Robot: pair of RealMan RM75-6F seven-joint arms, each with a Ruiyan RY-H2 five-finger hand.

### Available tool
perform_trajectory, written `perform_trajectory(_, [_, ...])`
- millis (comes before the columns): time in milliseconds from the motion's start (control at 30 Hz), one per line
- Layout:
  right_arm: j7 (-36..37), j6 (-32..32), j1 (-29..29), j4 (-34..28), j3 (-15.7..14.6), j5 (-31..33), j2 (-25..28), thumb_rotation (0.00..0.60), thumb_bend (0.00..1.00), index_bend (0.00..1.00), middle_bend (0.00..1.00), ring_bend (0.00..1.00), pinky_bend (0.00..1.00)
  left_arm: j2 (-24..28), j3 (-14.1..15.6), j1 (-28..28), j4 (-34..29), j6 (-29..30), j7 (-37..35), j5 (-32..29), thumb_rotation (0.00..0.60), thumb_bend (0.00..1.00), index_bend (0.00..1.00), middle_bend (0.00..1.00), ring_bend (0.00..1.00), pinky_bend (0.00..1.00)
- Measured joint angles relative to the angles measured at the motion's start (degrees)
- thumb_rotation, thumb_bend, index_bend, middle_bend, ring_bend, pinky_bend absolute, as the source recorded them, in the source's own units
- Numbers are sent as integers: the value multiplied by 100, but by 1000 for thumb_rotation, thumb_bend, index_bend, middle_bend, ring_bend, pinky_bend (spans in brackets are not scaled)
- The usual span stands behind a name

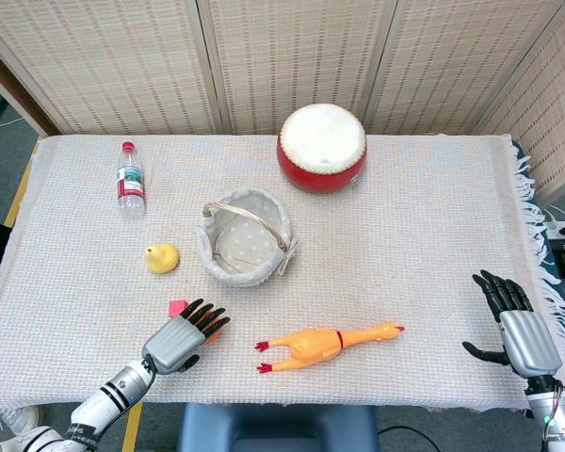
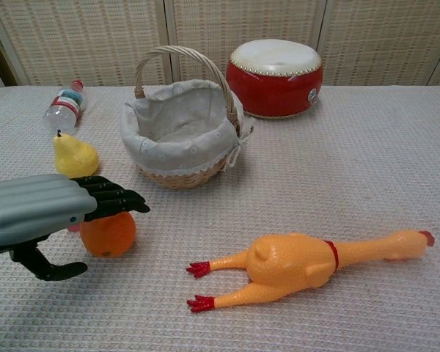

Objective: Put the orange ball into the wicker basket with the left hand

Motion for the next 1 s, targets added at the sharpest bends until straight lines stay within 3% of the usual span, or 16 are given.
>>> perform_trajectory(333, [-3, 6, -3, -7, 13, 23, -6, 600, 39, 0, 0, 0, 0, -122, -14, -289, 248, -234, 280, -629, 600, 362, 0, 0, 0, 79])
perform_trajectory(467, [-9, 11, -6, -13, 10, 17, -8, 600, 39, 0, 0, 0, 0, -161, 43, -341, 321, -208, 439, -861, 600, 410, 4, 2, 45, 250])
perform_trajectory(533, [-5, 8, -7, -20, 6, 16, -8, 600, 39, 0, 0, 0, 0, -197, 66, -340, 352, -119, 483, -887, 600, 478, 84, 97, 183, 411])
perform_trajectory(633, [13, 4, -10, -32, 5, 22, 2, 600, 39, 0, 0, 0, 0, -271, 90, -298, 395, 108, 520, -868, 600, 584, 489, 537, 536, 713])
perform_trajectory(700, [14, 12, -13, -32, 8, 22, 5, 600, 39, 0, 0, 0, 0, -319, 111, -256, 414, 282, 549, -838, 600, 607, 613, 644, 623, 778])
perform_trajectory(833, [15, 33, -23, -30, 4, 5, 8, 600, 39, 0, 0, 0, 0, -352, 146, -135, 367, 704, 580, -708, 600, 627, 703, 723, 691, 820])
perform_trajectory(1000, [17, 59, -34, -30, 3, -10, 8, 600, 39, 0, 0, 0, 0, -147, 122, -30, 31, 1084, 509, -558, 600, 631, 715, 732, 699, 826])
